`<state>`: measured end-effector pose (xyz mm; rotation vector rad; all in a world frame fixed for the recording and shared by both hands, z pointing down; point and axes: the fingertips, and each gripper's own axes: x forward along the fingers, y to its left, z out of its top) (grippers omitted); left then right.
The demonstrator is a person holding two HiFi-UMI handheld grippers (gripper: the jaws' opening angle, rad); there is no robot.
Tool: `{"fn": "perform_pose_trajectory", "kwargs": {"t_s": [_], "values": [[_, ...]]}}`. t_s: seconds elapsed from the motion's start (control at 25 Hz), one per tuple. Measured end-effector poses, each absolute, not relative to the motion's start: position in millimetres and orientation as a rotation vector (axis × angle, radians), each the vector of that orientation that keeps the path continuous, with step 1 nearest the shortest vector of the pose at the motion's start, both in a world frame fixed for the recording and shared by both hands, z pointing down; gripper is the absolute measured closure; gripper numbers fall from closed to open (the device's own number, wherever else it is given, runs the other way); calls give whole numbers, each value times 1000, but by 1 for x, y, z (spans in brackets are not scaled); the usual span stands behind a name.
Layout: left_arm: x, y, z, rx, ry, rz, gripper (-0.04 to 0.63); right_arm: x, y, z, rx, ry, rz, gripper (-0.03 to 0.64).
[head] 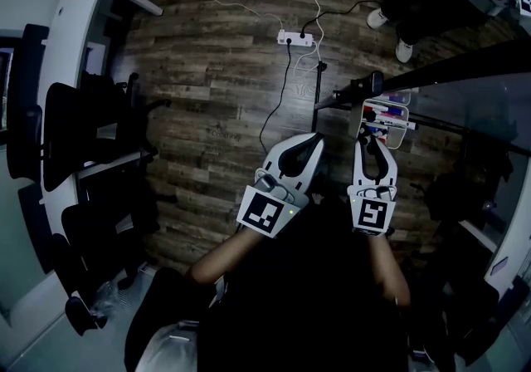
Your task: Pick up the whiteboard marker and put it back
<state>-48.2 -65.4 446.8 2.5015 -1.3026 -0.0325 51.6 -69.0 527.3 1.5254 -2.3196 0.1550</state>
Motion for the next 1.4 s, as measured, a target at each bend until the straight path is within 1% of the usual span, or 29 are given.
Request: {"fn": "perform_pose_trajectory", "kwargs": {"t_s": [0.16,0.48,0.8,1.4], "values": [[-45,-63,443,2517,-1295,-33,589,57,-65,524,1552,-2315,180,512],[-39,-60,437,2543,-1283,-43,589,65,-67,511,1607,-2344,121,529],[-41,-57,433,2560,-1291,-56,589,69,-63,512,1626,-2328,178,532],[-43,-53,421,2607,-1288,-72,589,64,-62,493,1621,-2351,149,537]]}}
